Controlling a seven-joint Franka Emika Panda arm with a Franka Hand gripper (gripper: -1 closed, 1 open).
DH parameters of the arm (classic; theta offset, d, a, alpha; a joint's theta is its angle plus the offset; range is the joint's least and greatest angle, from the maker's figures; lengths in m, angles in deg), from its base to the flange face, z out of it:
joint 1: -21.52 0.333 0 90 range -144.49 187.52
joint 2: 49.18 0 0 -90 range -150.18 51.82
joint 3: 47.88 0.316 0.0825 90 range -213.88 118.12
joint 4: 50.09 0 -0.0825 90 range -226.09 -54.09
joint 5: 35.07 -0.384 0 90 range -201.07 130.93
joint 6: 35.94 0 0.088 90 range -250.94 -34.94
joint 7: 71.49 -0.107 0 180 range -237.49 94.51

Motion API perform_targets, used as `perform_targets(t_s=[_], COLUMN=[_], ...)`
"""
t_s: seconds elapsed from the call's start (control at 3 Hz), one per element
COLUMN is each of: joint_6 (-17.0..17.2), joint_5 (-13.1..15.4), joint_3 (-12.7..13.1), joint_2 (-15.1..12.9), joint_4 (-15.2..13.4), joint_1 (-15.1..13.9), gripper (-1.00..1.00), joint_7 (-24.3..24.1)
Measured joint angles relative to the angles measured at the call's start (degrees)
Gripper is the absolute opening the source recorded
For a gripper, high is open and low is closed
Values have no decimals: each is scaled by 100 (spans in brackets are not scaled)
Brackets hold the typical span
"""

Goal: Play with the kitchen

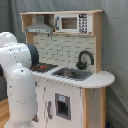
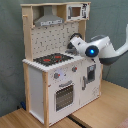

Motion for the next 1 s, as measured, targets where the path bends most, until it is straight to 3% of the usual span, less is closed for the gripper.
perform_targets(t_s=[0.33,1.0], joint_6=[-42,-125], joint_5=[355,1406], joint_3=[141,596], joint_2=[-22,-167], joint_4=[-279,-693], joint_1=[1,1], gripper=[100,100], joint_7=[-364,-881])
